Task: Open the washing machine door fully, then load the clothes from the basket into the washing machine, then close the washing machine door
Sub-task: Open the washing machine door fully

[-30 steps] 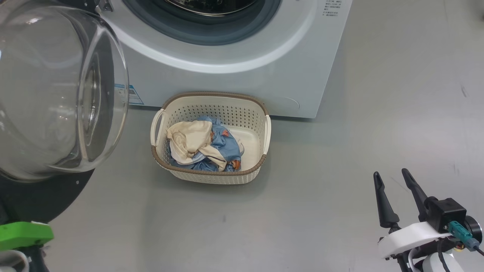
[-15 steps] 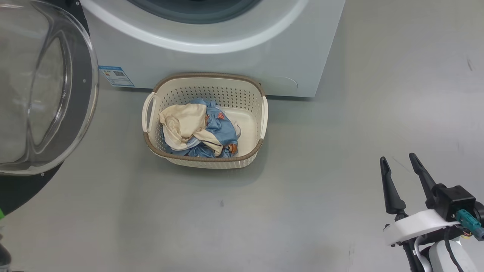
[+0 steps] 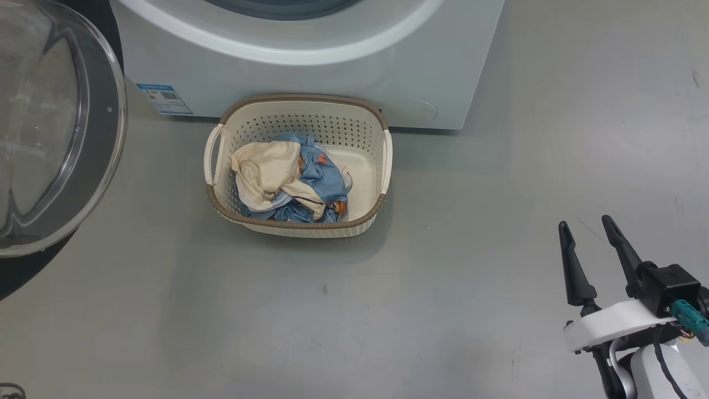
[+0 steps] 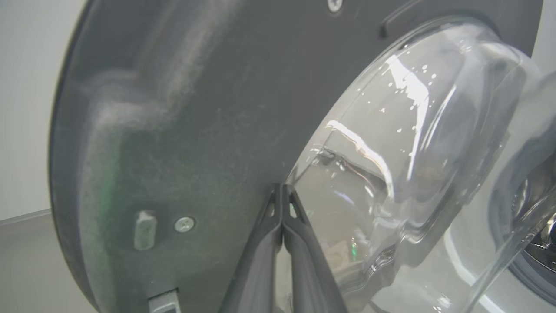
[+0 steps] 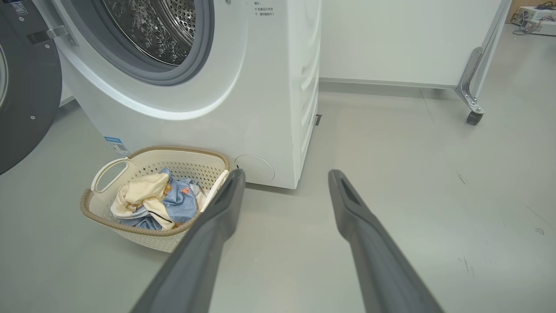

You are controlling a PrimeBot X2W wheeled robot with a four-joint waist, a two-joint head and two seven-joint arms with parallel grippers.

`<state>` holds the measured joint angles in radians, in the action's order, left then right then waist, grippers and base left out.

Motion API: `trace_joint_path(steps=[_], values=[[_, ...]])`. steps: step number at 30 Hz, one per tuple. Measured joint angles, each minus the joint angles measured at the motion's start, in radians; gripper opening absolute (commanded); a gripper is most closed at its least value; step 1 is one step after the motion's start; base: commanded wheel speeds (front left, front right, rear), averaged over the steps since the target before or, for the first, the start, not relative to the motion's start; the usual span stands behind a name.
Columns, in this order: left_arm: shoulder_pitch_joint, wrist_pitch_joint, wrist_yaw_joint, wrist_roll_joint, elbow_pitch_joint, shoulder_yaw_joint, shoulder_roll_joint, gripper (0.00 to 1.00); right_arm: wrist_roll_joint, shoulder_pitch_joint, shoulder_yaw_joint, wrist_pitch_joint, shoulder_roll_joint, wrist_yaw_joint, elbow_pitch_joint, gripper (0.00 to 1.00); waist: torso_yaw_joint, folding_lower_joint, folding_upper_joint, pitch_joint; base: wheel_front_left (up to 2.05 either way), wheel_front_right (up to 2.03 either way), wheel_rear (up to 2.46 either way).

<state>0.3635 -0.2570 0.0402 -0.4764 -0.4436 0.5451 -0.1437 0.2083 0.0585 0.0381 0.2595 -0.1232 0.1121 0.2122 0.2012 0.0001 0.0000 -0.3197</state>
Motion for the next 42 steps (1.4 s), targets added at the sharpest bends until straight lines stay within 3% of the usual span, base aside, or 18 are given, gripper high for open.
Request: trace_joint_path(steps=[7,8,13,14,15,25,42], values=[[0.007,0.0,-0.029,0.037,-0.005,0.012,0.005,0.0,0.0,0.016,-0.003,0.0,0.012,0.0,0.011,1.0,-0.004,0.0,0.0,0.019,0.0,0.0,0.0],[-0.001,0.0,-0.07,0.081,0.009,0.007,0.025,0.0,0.0,0.016,-0.006,0.0,0.025,0.0,0.019,1.0,-0.007,0.0,0.0,0.044,0.0,0.0,0.0],[-0.026,0.0,-0.113,0.115,0.05,-0.014,0.054,0.0,0.0,0.015,-0.009,0.0,0.028,0.0,0.022,1.0,-0.007,0.0,0.0,0.067,0.0,0.0,0.0],[-0.039,0.0,-0.12,0.134,0.08,-0.025,0.074,0.91,0.0,0.015,-0.009,0.0,0.03,0.0,0.024,1.0,-0.006,0.0,0.0,0.077,0.0,0.0,0.0],[-0.043,0.0,-0.126,0.139,0.099,-0.031,0.086,1.0,0.0,0.015,-0.008,0.0,0.031,0.0,0.025,1.0,-0.006,0.0,0.0,0.082,0.0,0.0,0.0],[-0.114,0.0,-0.144,0.174,0.177,-0.066,0.114,1.0,0.001,0.013,0.001,0.0,0.042,0.001,0.033,1.0,-0.016,0.0,0.0,0.126,0.0,0.0,0.0],[-0.294,0.0,-0.166,0.248,0.231,-0.299,0.121,1.0,0.001,-0.018,0.016,0.0,0.061,0.003,0.033,1.0,-0.092,0.0,0.0,0.224,0.0,0.0,0.0]])
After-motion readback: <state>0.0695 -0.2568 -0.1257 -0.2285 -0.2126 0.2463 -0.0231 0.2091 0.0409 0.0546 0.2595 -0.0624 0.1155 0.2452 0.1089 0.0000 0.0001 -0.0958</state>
